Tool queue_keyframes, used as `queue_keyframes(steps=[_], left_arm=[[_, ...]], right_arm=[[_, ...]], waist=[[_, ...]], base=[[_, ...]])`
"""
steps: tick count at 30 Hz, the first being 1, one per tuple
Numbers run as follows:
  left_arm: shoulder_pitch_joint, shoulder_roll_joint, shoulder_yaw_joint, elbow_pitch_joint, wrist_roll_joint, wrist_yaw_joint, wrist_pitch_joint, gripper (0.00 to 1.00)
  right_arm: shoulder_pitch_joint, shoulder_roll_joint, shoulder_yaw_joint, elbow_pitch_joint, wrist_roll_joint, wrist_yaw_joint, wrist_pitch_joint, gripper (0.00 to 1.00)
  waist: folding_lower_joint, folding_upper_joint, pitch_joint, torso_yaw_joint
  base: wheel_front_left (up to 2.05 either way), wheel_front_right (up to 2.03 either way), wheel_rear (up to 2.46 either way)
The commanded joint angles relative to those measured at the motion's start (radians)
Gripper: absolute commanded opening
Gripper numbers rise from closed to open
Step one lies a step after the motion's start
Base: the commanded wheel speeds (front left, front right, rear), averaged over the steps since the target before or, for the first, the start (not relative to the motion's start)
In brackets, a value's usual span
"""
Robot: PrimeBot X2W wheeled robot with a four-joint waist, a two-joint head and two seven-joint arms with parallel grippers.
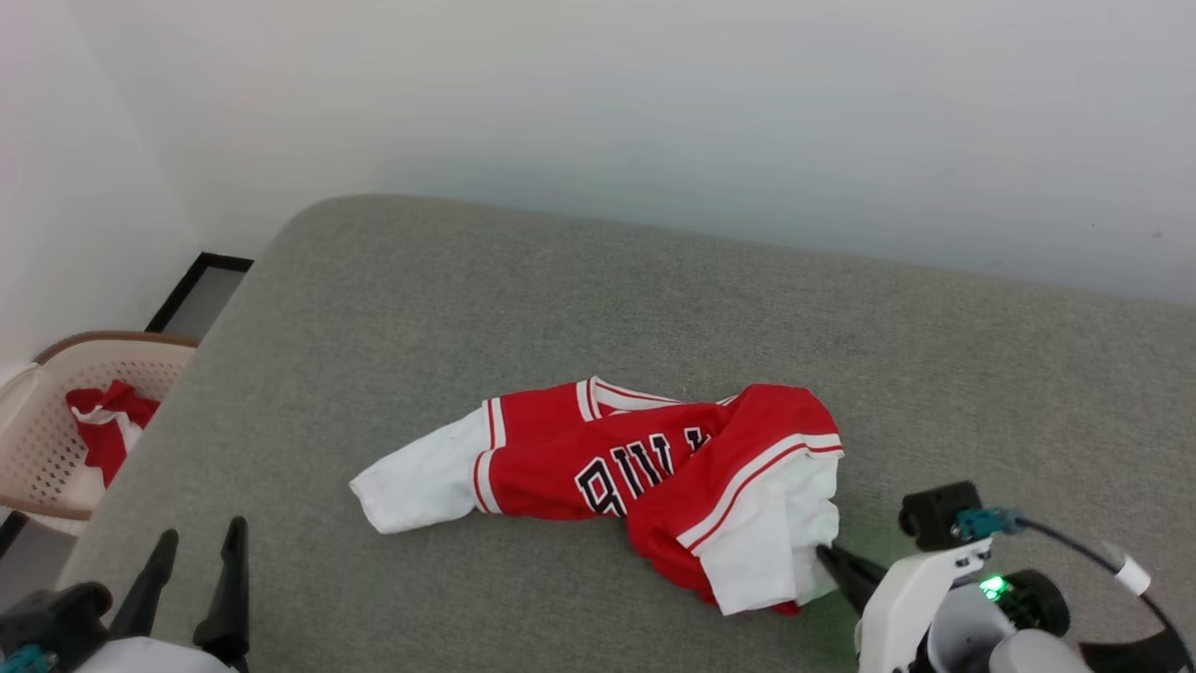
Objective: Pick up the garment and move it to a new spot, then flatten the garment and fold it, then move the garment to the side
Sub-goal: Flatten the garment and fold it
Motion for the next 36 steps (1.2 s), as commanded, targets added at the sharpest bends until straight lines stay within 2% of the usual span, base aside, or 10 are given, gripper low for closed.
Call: queue_keyframes(steps=[1, 13, 18, 29, 36], left_arm=[[0.014, -0.004, 0.007, -0.002, 0.008, -0.003, -0.003, 1.00], [0.050, -0.023, 0.028, -0.016, 0.030, -0.013, -0.005, 1.00], [0.045, -0.032, 0.023, -0.018, 0.037, -0.018, -0.005, 1.00], [0.006, -0.043, -0.006, -0.013, 0.051, -0.035, -0.002, 1.00], [-0.036, -0.050, -0.019, -0.002, 0.053, -0.048, 0.001, 1.00]], right_arm=[[-0.016, -0.008, -0.003, -0.006, 0.010, 0.000, 0.007, 0.00], [-0.081, -0.155, -0.070, -0.049, 0.023, 0.000, 0.097, 0.00], [-0.122, -0.226, -0.088, -0.029, 0.019, 0.000, 0.117, 0.00], [-0.209, -0.370, -0.046, 0.167, 0.040, 0.000, 0.101, 0.00], [-0.272, -0.401, -0.010, 0.335, 0.053, 0.000, 0.075, 0.00]], waist=[[0.0000, 0.0000, 0.001, -0.005], [0.0000, 0.0000, -0.019, -0.043], [0.0000, 0.0000, -0.018, -0.053], [0.0000, 0.0000, 0.009, -0.037], [0.0000, 0.0000, 0.053, -0.014]], base=[[0.00, 0.00, 0.00], [0.00, 0.00, 0.00], [0.00, 0.00, 0.00], [0.00, 0.00, 0.00], [0.00, 0.00, 0.00]])
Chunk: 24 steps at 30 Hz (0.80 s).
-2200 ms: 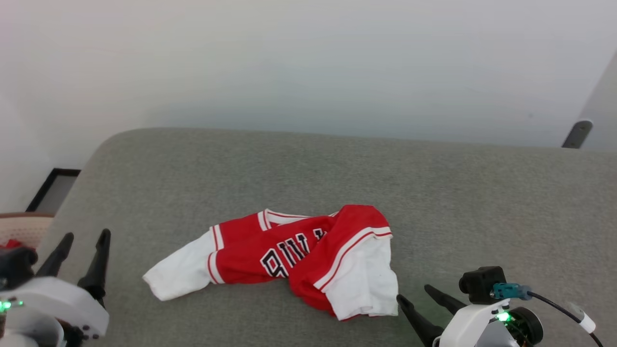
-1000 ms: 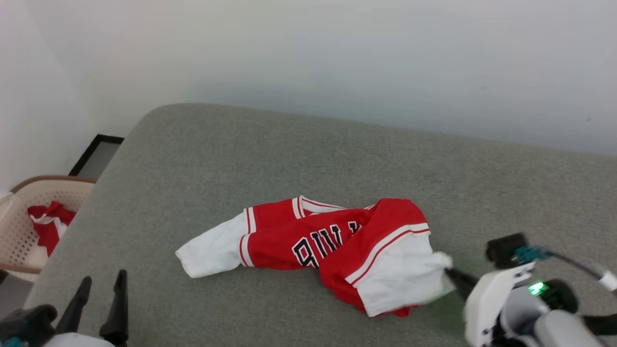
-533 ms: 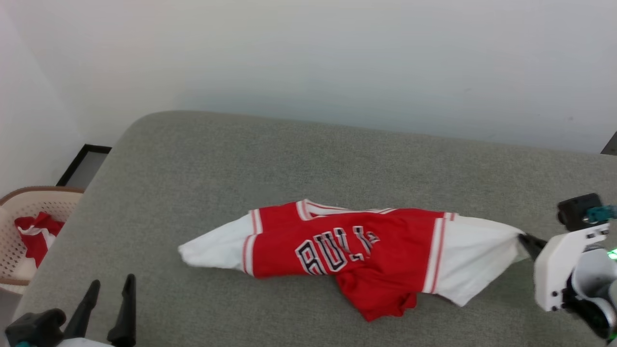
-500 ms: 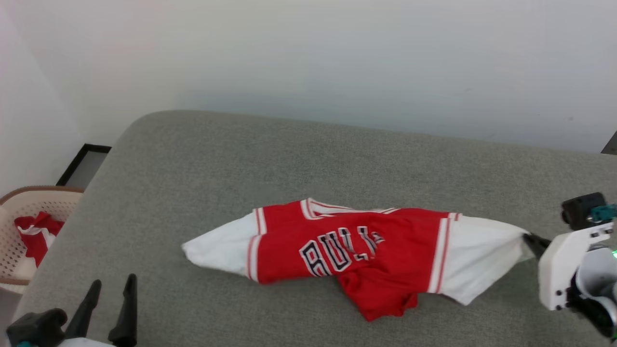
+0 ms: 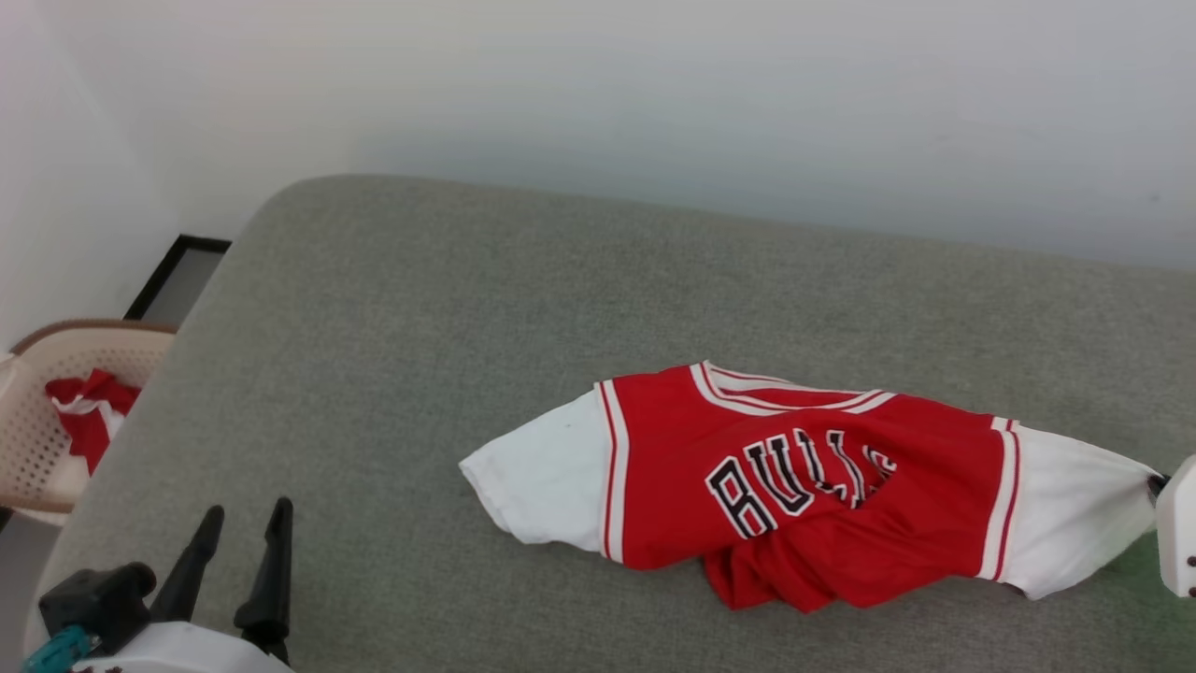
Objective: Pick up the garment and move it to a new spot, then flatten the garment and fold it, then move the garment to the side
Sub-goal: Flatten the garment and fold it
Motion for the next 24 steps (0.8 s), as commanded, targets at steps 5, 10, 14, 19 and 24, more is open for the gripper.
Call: queue_keyframes(steps=[5, 10, 14, 19, 24], left_arm=[[-0.034, -0.008, -0.004, 0.013, 0.003, -0.013, 0.000, 1.00], [-0.049, -0.006, -0.003, 0.021, 0.004, -0.013, 0.001, 1.00], [-0.048, 0.008, 0.000, 0.019, 0.004, -0.013, 0.008, 1.00], [-0.034, 0.030, 0.006, 0.006, 0.000, -0.008, 0.018, 1.00], [-0.022, 0.057, 0.013, -0.013, -0.004, -0.004, 0.039, 1.00]], right_arm=[[-0.054, 0.016, 0.027, 0.121, 0.028, -0.001, -0.023, 0.00], [-0.095, 0.038, 0.066, 0.179, 0.049, -0.001, -0.040, 0.63], [-0.123, 0.045, 0.104, 0.194, 0.076, -0.001, -0.027, 1.00], [-0.148, 0.038, 0.160, 0.156, 0.115, -0.001, -0.025, 1.00], [-0.138, 0.021, 0.193, 0.078, 0.156, -0.001, -0.082, 1.00]], waist=[[0.0000, 0.0000, 0.039, 0.018], [0.0000, 0.0000, 0.045, 0.001], [0.0000, 0.0000, 0.038, -0.027], [0.0000, 0.0000, 0.014, -0.077], [0.0000, 0.0000, -0.018, -0.132]], base=[[0.00, 0.00, 0.00], [0.00, 0.00, 0.00], [0.00, 0.00, 0.00], [0.00, 0.00, 0.00], [0.00, 0.00, 0.00]])
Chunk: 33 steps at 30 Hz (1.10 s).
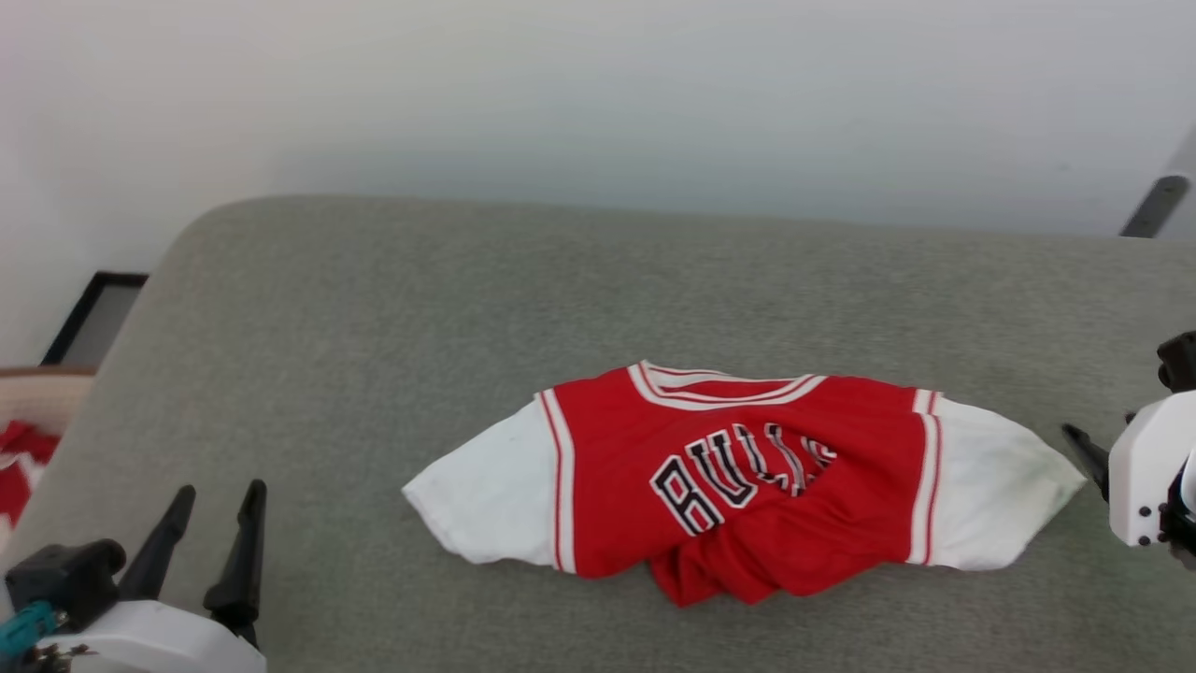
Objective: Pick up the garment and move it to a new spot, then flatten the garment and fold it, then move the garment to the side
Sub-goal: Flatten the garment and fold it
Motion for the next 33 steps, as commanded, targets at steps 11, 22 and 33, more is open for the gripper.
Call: queue_keyframes(steps=[11, 22, 33], left_arm=[[-0.005, 0.072, -0.002, -0.043, -0.046, -0.029, 0.114, 1.00], [-0.159, 0.102, -0.038, 0.019, -0.271, -0.091, 0.494, 1.00], [-0.372, 0.105, -0.134, 0.199, -0.347, -0.036, 0.856, 1.00]], right_arm=[[0.114, 0.031, -0.069, -0.181, -0.003, -0.001, -0.263, 1.00], [0.265, 0.145, -0.242, -0.338, -0.112, -0.001, -0.323, 1.00], [0.341, 0.229, -0.391, -0.503, -0.216, -0.001, -0.223, 1.00]], waist=[[0.0000, 0.0000, -0.066, -0.155], [0.0000, 0.0000, -0.029, -0.207], [0.0000, 0.0000, 0.041, -0.227]], base=[[0.00, 0.00, 0.00], [0.00, 0.00, 0.00], [0.00, 0.00, 0.00]])
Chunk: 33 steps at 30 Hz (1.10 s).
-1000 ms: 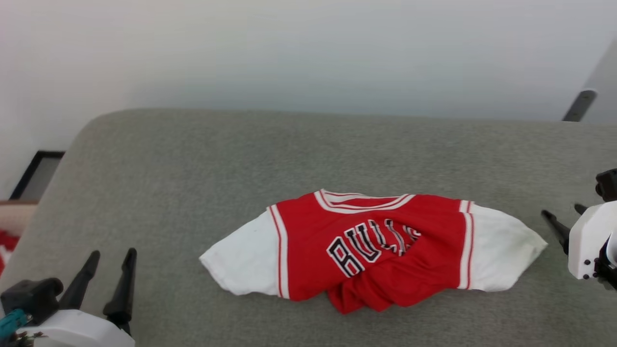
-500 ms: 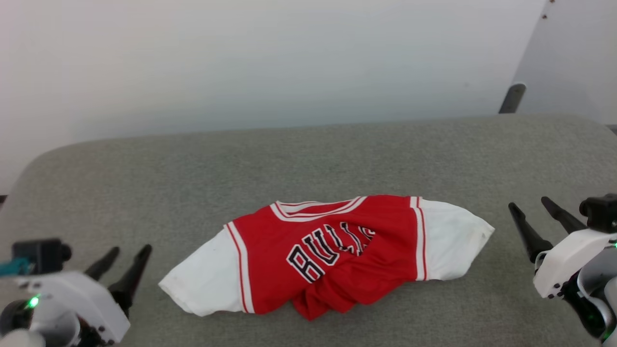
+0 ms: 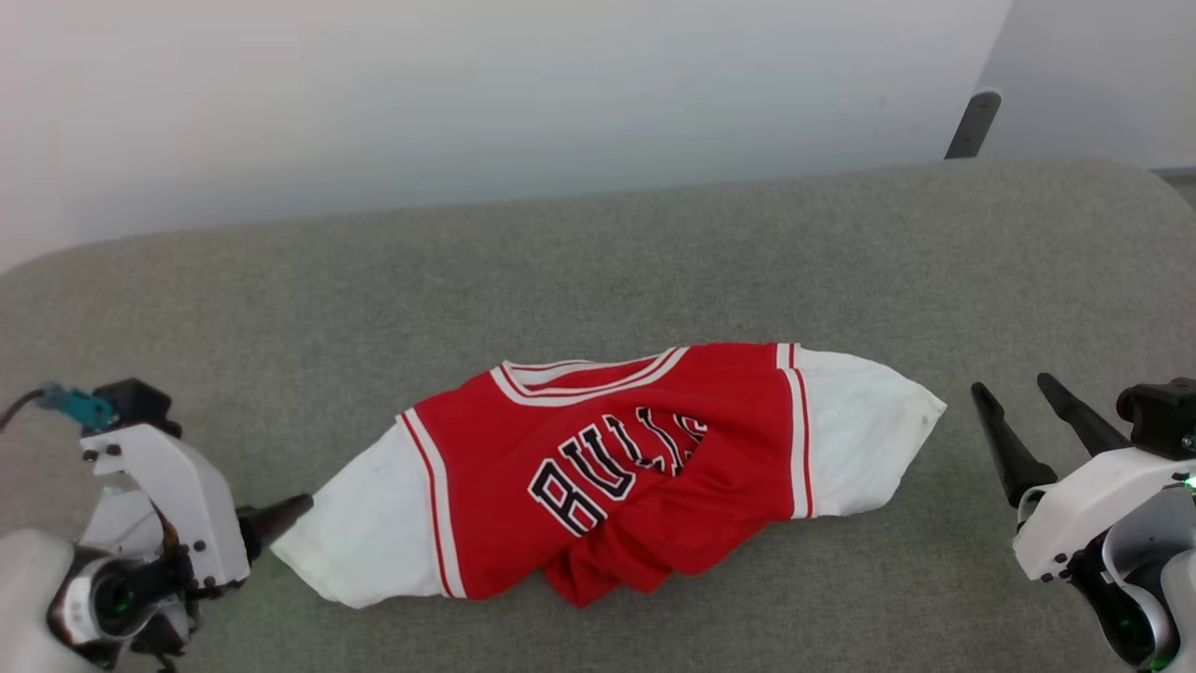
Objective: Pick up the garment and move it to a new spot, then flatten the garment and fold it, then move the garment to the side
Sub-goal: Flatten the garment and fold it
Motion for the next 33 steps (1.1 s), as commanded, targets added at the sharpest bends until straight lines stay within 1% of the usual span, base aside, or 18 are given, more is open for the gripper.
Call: queue_keyframes(steps=[1, 6, 10, 17, 18, 22, 27, 33], left_arm=[[-0.010, -0.003, -0.005, 0.004, 0.008, -0.002, 0.004, 1.00], [-0.061, -0.025, -0.049, 0.115, 0.035, -0.013, 0.041, 1.00], [-0.096, -0.043, -0.070, 0.210, 0.053, -0.044, 0.037, 1.00], [-0.144, -0.105, -0.094, 0.359, 0.057, -0.096, 0.026, 1.00], [-0.148, -0.115, -0.098, 0.374, 0.053, -0.108, 0.029, 0.01], [-0.173, -0.146, -0.111, 0.419, 0.057, -0.142, 0.021, 0.00], [-0.207, -0.167, -0.121, 0.461, 0.063, -0.164, 0.006, 0.00], [-0.251, -0.194, -0.136, 0.490, 0.072, -0.183, -0.012, 0.00]], right_arm=[[0.012, 0.006, -0.007, -0.007, -0.009, -0.001, 0.002, 1.00], [0.027, 0.029, -0.036, -0.062, -0.034, -0.001, 0.035, 1.00], [0.033, 0.039, -0.048, -0.097, -0.045, -0.001, 0.059, 1.00], [0.037, 0.050, -0.070, -0.140, -0.059, -0.001, 0.096, 1.00], [0.033, 0.050, -0.072, -0.144, -0.060, -0.001, 0.105, 1.00], [-0.005, 0.037, -0.068, -0.149, -0.060, -0.001, 0.138, 1.00], [-0.053, 0.019, -0.053, -0.110, -0.042, -0.001, 0.199, 1.00], [-0.138, -0.010, -0.009, 0.008, 0.001, -0.001, 0.309, 1.00]], waist=[[0.0000, -0.0001, 0.012, -0.005], [0.0000, -0.0001, 0.038, -0.011], [0.0000, -0.0001, 0.058, -0.015], [0.0000, -0.0001, 0.085, -0.015], [0.0000, -0.0001, 0.088, -0.016], [0.0000, -0.0001, 0.098, -0.011], [0.0000, -0.0001, 0.113, 0.003], [0.0000, -0.0001, 0.138, 0.032]], base=[[0.00, 0.00, 0.00], [0.00, 0.00, 0.00], [0.00, 0.00, 0.00], [0.00, 0.00, 0.00], [0.00, 0.00, 0.00], [0.00, 0.00, 0.00], [0.00, 0.00, 0.00], [0.00, 0.00, 0.00]])
